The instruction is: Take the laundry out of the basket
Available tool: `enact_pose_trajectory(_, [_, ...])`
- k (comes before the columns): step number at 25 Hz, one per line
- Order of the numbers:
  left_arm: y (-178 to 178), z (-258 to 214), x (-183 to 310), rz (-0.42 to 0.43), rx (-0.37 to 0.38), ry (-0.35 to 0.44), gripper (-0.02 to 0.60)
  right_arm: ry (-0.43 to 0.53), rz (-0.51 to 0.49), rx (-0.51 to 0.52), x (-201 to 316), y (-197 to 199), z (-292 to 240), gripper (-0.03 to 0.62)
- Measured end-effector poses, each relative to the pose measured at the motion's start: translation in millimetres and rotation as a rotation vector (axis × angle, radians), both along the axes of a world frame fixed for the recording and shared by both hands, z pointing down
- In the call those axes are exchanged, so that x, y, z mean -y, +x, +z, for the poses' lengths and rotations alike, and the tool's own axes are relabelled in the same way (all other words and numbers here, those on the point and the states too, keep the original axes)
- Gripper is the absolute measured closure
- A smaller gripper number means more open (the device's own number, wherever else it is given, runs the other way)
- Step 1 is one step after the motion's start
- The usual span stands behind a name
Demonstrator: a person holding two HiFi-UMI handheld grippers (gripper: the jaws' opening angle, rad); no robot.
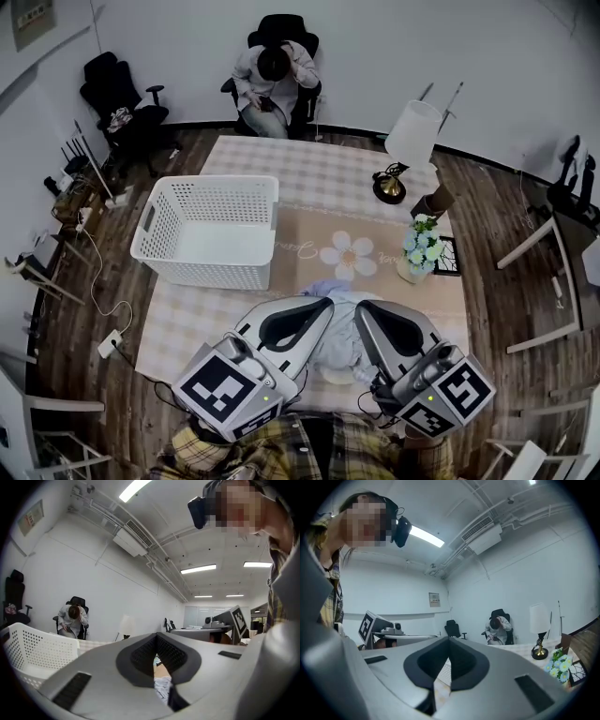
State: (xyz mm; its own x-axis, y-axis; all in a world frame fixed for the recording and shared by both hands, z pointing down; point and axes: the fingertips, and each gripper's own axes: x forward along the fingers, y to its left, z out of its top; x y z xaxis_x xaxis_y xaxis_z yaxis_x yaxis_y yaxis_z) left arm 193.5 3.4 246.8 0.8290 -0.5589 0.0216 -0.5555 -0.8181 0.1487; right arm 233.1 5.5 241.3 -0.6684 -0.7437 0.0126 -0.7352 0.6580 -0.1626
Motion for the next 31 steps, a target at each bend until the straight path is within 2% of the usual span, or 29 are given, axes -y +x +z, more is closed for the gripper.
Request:
enact_pose_trajectory(3, [2, -1, -3, 0.007, 0.004, -0.025, 0.571, -0.006, -0.003, -0.001, -1, -1, -1, 0.586])
enact_pose_trajectory(8, [6, -3, -2, 0.017, 0.01, -0.001, 0.571, -0.025, -0.008, -0.003, 0, 1, 1, 0.586])
enact_pose_trajectory(27, [16, 2, -3, 0.036, 0.031, -0.013, 0.571, -0.054, -0.027, -0.01, -1, 2, 6, 0.585])
enact_pose_trajectory(31, [15, 3, -5, 0.032, 0.04, -0.036, 0.571, -0.058, -0.026, -0.011, -1, 1, 6, 0.585])
